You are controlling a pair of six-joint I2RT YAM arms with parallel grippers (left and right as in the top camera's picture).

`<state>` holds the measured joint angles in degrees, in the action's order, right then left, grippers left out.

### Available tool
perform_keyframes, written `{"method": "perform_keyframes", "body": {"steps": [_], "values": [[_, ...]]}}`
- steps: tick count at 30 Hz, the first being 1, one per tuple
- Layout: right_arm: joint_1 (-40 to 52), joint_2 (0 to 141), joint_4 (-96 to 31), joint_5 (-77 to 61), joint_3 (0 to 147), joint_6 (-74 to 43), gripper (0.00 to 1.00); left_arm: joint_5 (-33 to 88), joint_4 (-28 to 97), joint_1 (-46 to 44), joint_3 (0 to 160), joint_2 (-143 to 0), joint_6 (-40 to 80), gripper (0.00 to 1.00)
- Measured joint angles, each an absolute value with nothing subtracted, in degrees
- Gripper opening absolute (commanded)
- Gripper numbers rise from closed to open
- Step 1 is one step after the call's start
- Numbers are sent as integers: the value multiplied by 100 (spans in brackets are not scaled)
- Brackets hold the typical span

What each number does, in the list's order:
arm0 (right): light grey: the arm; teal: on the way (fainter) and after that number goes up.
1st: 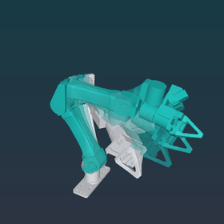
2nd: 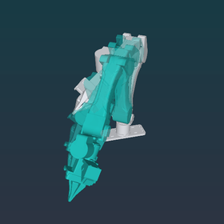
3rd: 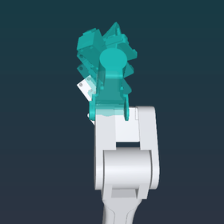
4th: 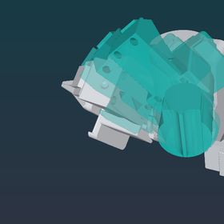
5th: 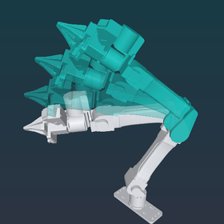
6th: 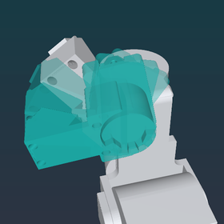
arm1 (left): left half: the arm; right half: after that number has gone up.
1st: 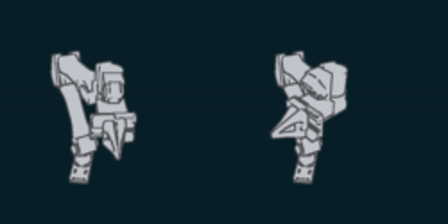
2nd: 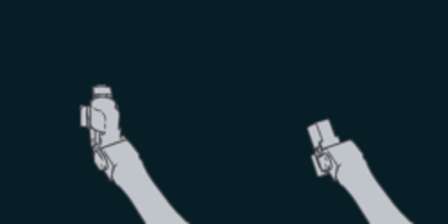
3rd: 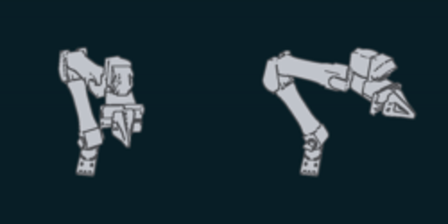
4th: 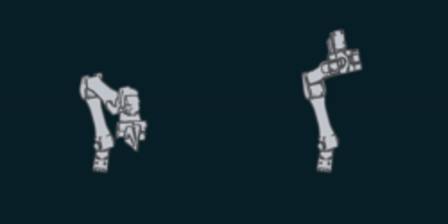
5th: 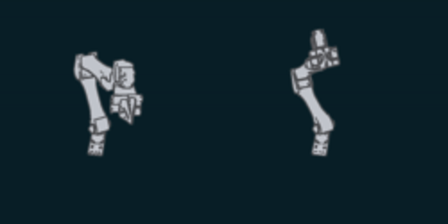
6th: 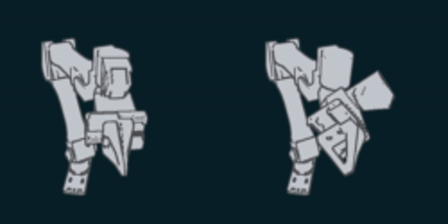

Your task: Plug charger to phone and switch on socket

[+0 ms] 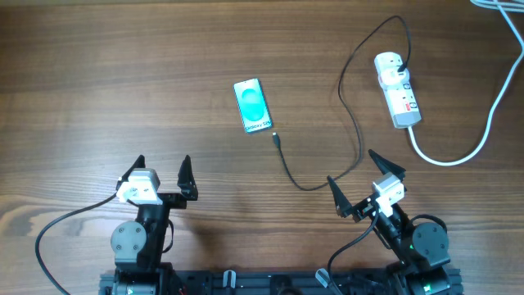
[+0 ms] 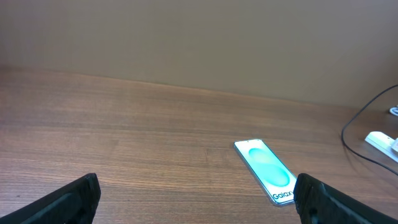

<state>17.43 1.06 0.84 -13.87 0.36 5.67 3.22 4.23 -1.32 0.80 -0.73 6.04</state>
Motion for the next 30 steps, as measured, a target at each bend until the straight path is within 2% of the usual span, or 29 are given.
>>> {"method": "perform_keyframes", "body": {"steps": [30], "values": [[1743,106,84,-1389,36,565,100,154,425,-132,80,-73,604,100]]}}
